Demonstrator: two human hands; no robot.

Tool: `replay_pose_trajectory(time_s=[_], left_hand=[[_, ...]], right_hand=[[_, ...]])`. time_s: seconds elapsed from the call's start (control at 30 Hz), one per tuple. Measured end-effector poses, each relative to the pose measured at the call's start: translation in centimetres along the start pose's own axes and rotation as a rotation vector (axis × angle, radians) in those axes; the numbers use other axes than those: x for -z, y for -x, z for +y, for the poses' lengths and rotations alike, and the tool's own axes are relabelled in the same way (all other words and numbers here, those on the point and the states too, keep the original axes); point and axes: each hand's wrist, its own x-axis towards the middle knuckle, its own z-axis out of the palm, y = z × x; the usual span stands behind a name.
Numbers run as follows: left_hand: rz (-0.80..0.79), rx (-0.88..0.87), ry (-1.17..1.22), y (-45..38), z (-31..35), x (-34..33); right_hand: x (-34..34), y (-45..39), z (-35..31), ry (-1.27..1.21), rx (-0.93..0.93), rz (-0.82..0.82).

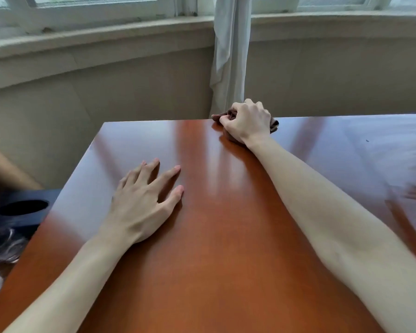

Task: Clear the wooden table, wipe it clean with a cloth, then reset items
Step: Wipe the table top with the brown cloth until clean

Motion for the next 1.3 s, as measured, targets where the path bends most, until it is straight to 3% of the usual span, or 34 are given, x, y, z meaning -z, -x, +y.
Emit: replay_pose_trajectory(time_s=[0.17,0.4,0.53,0.6,0.7,0.77,0.87,0.93,1.13,1.2,1.3], left_hand=[[0.005,-0.006,-0.027,0.3,0.4,0.2],[0.031,-0.073,0.091,3.2,3.8,2.9],[-0.049,-0.205,0.169,9.7,8.1,3.3],[-0.087,-0.282,0.18,12.7,10.6,2.6],[-0.076,-0.38,0.177,15.8,15.2,1.3],[-0.049,-0.405,0.168,17.1,18.0,0.3],[-0.043,-0.383,0.183,18.2,21.0,-1.4],[-0.046,-0.367,0.151,18.4,21.9,-2.6],[-0.039,-0.346,0.103,18.3,22.1,-3.9],[-0.034,-0.344,0.092,18.3,22.1,-4.0],[-0.041,-0.338,0.077,18.3,22.2,-4.0]], right_hand=[[2.7,6.6,-1.7,0.003,0.034,-0.013],[12.0,29.2,-5.9,-0.12,0.262,-0.069],[18.0,39.9,-2.9,-0.201,0.459,-0.113],[19.4,39.0,1.3,-0.126,0.374,-0.083],[20.5,33.9,8.1,0.034,0.002,-0.041],[20.9,33.6,10.6,0.076,-0.139,-0.052],[21.9,39.9,10.8,0.1,-0.028,0.066],[23.1,42.7,11.6,0.004,0.036,0.028],[23.2,36.6,15.0,0.139,-0.209,0.013],[22.9,39.4,12.8,0.137,-0.105,0.074],[23.4,42.0,11.7,-0.023,0.026,0.007]])
